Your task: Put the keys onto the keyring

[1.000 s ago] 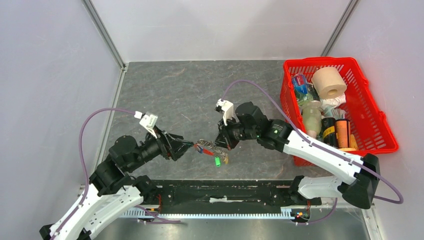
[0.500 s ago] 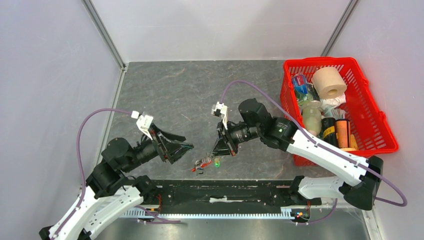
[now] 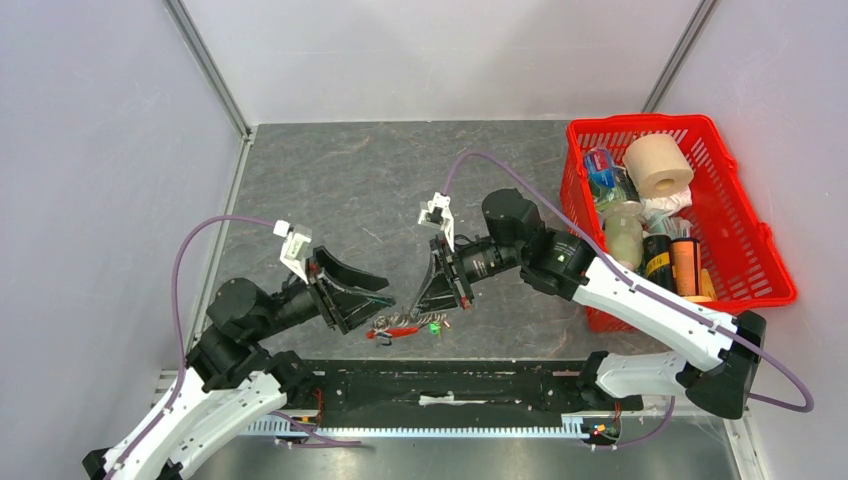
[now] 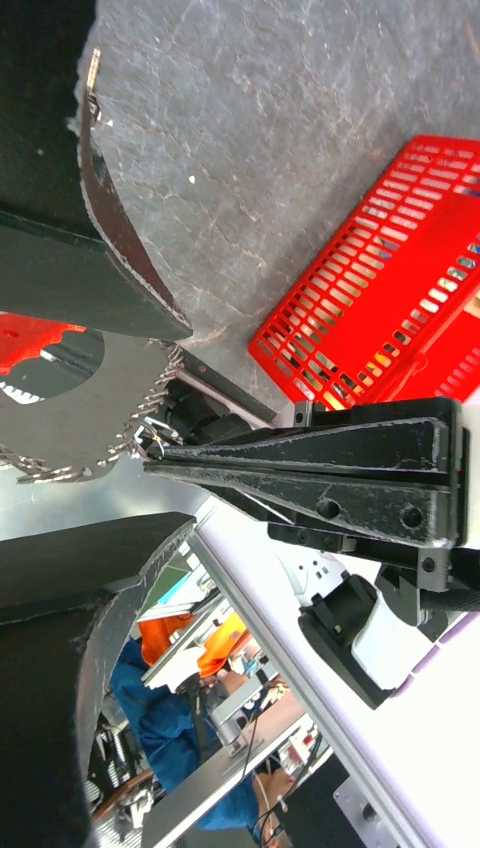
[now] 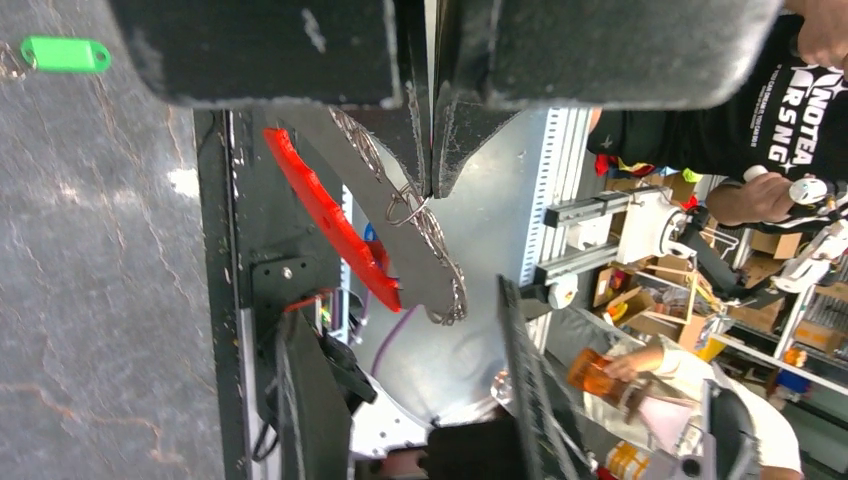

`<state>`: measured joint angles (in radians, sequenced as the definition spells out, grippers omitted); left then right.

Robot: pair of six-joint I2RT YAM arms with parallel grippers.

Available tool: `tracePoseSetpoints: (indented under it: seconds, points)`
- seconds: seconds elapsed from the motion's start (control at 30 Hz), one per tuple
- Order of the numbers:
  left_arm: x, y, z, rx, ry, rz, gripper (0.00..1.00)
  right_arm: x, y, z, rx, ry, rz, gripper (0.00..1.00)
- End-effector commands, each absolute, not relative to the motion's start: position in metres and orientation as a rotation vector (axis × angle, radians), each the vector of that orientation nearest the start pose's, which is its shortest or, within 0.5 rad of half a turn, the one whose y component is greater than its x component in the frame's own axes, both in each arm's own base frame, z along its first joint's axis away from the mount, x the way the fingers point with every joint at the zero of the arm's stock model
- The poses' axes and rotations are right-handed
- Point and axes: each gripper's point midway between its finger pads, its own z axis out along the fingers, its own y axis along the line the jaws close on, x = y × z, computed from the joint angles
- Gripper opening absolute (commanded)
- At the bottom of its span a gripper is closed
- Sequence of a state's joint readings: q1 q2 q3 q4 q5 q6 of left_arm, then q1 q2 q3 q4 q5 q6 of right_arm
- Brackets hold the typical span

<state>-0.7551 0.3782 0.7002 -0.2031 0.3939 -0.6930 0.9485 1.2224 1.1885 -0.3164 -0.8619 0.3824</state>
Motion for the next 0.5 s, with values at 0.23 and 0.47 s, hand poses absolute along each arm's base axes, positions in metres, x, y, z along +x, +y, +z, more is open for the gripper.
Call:
tracePoseSetpoints:
  seconds: [0.23, 0.47]
  points:
    - [0.072, -0.221, 0.371, 0.494, 1.395, -1.596, 0.64, 0.057, 0.351, 0.387, -1.266, 1.525, 1.841, 0.0]
    - [0.063, -0.223, 0.381, 0.526, 1.32, -1.658, 0.59, 0.048, 0.347, 0.398, -1.286, 1.473, 1.901, 0.0]
